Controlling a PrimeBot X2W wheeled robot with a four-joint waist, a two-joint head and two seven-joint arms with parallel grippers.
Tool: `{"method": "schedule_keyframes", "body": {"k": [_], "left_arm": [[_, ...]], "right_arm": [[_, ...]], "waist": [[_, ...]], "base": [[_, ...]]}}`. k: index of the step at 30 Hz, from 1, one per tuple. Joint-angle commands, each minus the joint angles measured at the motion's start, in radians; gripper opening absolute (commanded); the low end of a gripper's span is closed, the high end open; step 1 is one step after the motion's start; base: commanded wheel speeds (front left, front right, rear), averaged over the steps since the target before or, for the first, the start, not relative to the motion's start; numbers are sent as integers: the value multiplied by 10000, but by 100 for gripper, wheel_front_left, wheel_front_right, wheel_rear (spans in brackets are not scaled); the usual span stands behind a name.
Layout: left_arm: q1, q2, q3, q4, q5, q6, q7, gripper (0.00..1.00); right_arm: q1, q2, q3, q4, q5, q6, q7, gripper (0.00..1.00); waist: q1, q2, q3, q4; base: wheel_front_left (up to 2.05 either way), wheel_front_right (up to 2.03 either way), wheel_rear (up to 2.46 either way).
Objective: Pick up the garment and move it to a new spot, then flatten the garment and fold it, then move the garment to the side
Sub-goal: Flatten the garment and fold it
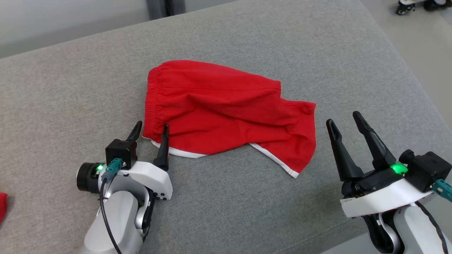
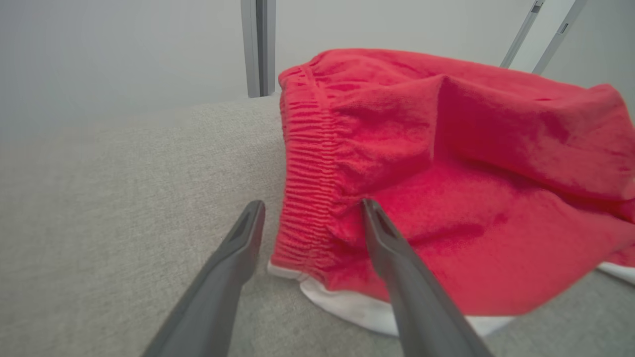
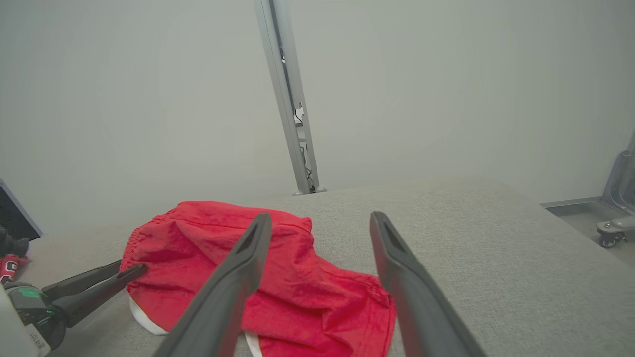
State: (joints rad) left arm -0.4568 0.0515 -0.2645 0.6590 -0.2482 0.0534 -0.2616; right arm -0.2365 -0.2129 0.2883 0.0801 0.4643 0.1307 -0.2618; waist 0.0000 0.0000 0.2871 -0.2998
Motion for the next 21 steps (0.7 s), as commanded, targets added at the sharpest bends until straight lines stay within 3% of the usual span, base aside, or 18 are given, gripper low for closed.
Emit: {"method": "schedule_keyframes", "body": {"k": [1, 2, 6, 13, 21], "left_arm": [[-131, 67, 57, 55, -13, -35, -45, 49], [-202, 65, 85, 143, -22, -104, -45, 0], [-302, 63, 344, -53, -73, -182, -45, 0], [74, 84, 1183, -1077, 134, 91, -45, 0], [703, 185, 1518, -970, 277, 122, -45, 0]], "right_arm": [[-69, 12, -46, -12, 5, 0, -49, 100], [-70, 31, -72, -11, 10, 0, -49, 100], [8, 79, -175, 29, -36, 0, -49, 100], [37, 57, -193, 145, -103, 0, -49, 100], [154, 17, -125, 334, -134, 0, -50, 100]], "waist": [[0, 0, 24, -41], [0, 0, 26, -56], [0, 0, -24, 35], [0, 0, -206, 487], [0, 0, -514, 1045]], "base": [[0, 0, 0], [0, 0, 0], [0, 0, 0], [0, 0, 0], [0, 0, 0]]}}
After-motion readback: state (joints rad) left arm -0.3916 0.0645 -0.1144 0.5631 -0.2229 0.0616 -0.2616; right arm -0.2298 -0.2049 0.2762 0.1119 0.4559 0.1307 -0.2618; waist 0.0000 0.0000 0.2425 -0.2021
